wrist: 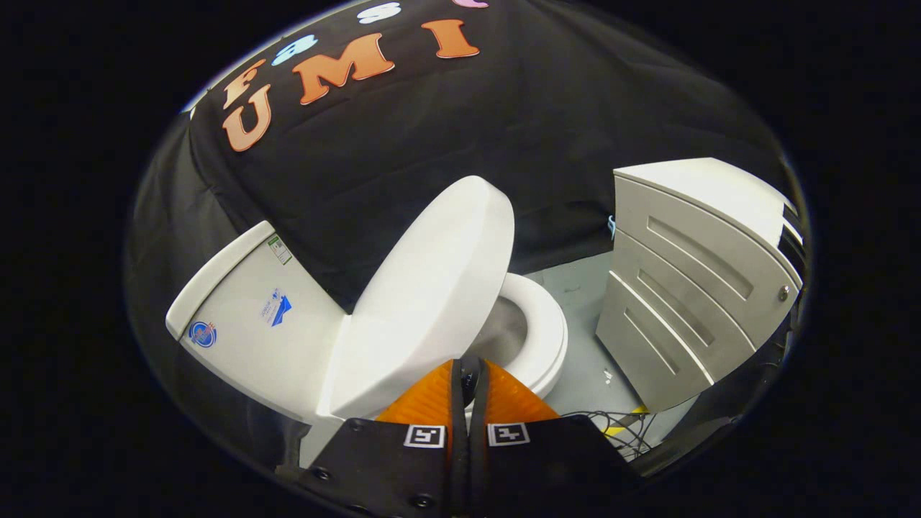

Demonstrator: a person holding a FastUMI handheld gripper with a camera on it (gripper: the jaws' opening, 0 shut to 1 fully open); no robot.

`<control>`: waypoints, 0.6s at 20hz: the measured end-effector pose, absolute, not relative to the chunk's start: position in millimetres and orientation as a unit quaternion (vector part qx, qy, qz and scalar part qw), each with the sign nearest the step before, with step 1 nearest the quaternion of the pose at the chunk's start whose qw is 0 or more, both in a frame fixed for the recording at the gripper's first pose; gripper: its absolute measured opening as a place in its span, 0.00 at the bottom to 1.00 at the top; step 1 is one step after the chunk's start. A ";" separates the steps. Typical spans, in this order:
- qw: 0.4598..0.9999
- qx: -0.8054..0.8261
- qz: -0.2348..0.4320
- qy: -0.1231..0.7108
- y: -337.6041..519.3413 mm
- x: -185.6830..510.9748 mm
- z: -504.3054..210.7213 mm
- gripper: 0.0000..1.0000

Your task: Open the toilet lid.

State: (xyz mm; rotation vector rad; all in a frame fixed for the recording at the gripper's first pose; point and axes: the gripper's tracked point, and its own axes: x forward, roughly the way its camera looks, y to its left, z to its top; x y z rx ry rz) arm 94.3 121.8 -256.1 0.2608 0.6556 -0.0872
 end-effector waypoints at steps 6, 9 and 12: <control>0.945 0.101 -0.046 0.306 137.9 95.0 -234.6 0.08; 0.949 0.086 -0.049 0.301 146.6 96.2 -226.4 0.08; 0.952 0.072 -0.048 0.293 156.7 97.7 -217.6 0.08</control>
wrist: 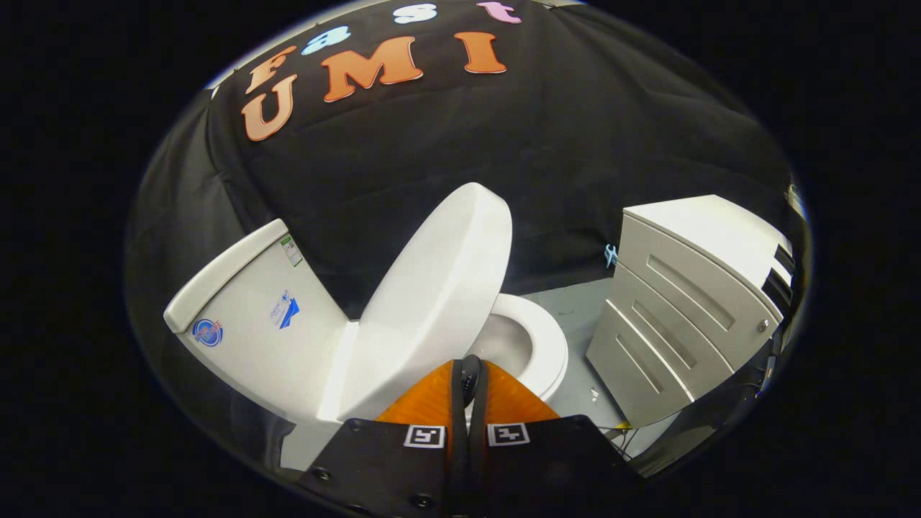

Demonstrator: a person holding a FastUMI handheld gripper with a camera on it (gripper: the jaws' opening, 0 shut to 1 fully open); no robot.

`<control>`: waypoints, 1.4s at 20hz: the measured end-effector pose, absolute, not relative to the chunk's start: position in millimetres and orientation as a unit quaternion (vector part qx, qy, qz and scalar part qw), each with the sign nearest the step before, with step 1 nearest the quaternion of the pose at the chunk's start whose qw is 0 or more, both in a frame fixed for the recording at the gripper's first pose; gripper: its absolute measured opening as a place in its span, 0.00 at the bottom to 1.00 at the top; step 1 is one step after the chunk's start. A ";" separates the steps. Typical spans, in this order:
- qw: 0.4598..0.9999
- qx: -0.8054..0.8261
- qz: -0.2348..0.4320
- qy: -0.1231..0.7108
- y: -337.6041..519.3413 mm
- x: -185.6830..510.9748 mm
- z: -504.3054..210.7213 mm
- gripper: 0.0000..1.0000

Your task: Open the toilet lid.

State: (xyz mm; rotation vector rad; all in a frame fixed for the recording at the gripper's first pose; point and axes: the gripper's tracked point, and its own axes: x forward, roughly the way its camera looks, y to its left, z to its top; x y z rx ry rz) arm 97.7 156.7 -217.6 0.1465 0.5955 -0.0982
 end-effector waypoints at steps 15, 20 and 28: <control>0.966 -0.027 -0.059 0.251 218.3 100.9 -168.6 0.08; 0.968 -0.052 -0.062 0.238 239.2 101.1 -156.6 0.08; 0.971 -0.090 -0.043 0.216 282.0 101.1 -136.5 0.08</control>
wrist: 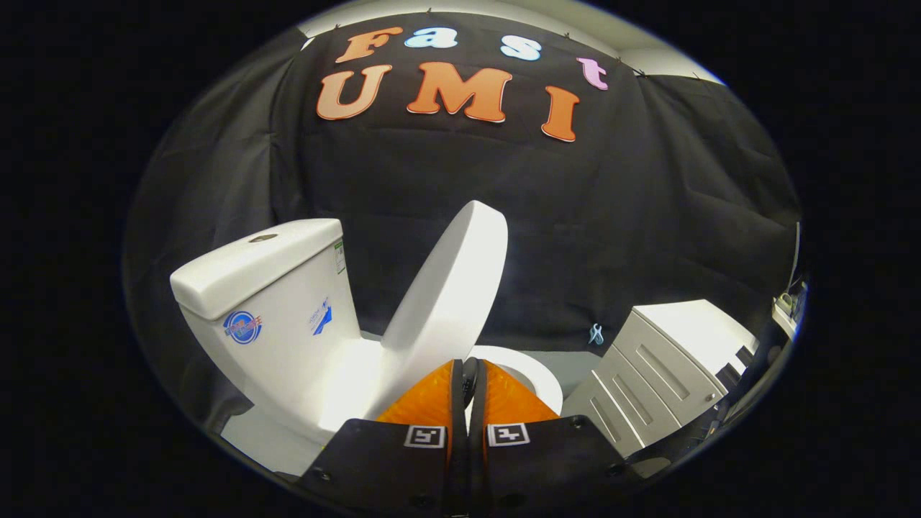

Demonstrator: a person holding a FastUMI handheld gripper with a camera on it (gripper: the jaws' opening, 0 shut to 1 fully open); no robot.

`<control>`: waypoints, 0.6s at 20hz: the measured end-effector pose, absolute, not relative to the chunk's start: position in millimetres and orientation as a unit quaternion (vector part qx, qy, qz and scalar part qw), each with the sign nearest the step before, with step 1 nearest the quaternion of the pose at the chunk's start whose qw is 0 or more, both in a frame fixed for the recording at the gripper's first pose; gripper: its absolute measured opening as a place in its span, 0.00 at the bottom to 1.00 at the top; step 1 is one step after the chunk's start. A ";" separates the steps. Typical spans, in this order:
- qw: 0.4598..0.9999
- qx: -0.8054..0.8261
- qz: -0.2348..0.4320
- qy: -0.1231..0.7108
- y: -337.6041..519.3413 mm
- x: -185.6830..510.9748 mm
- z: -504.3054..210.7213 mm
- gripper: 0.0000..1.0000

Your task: Open the toilet lid.

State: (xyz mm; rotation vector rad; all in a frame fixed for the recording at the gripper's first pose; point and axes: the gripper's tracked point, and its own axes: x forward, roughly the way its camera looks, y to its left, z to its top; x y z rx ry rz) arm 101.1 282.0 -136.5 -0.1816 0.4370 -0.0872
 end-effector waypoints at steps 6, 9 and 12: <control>0.974 -0.106 -0.032 0.198 311.9 102.6 -127.3 0.08; 0.975 -0.111 -0.024 0.190 326.0 102.9 -124.2 0.08; 0.976 -0.110 -0.019 0.185 339.7 104.0 -121.1 0.08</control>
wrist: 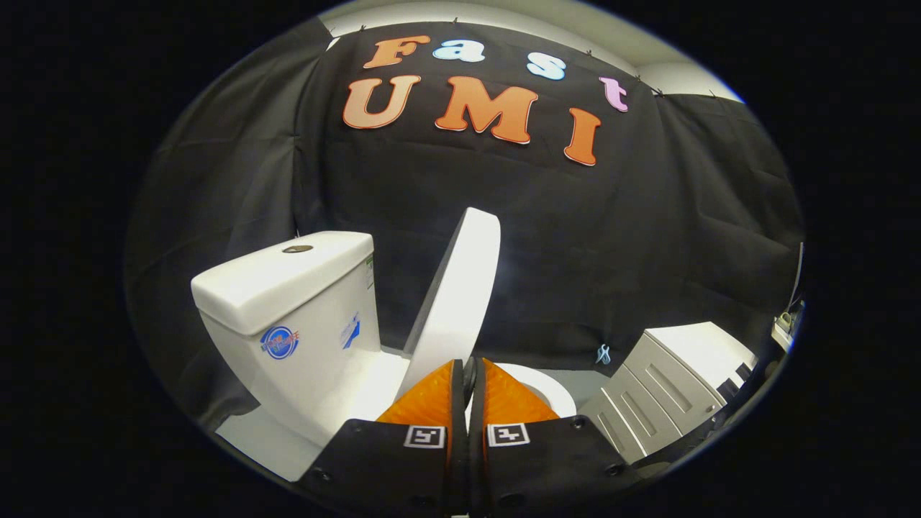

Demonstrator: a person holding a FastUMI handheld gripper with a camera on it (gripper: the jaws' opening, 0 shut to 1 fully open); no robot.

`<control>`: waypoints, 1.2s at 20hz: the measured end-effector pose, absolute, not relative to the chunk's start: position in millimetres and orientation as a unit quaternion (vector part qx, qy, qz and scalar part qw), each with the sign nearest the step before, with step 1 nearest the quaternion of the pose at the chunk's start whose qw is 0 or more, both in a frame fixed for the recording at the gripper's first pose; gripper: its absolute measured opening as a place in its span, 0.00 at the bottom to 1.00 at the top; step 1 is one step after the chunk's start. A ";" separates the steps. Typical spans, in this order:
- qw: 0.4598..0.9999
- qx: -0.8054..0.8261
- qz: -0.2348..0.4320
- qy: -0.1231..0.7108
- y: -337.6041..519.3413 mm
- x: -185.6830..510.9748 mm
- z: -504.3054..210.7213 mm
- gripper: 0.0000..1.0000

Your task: Open the toilet lid.

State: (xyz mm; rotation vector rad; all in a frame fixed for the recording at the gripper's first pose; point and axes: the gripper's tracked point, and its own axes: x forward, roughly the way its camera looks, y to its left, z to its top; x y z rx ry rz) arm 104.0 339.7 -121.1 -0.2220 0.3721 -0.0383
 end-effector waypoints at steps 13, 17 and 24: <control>0.981 -0.108 0.019 0.157 403.5 108.3 -114.2 0.08; 0.982 -0.105 0.027 0.152 420.0 109.6 -112.0 0.08; 0.982 -0.113 0.049 0.145 453.7 106.8 -113.2 0.08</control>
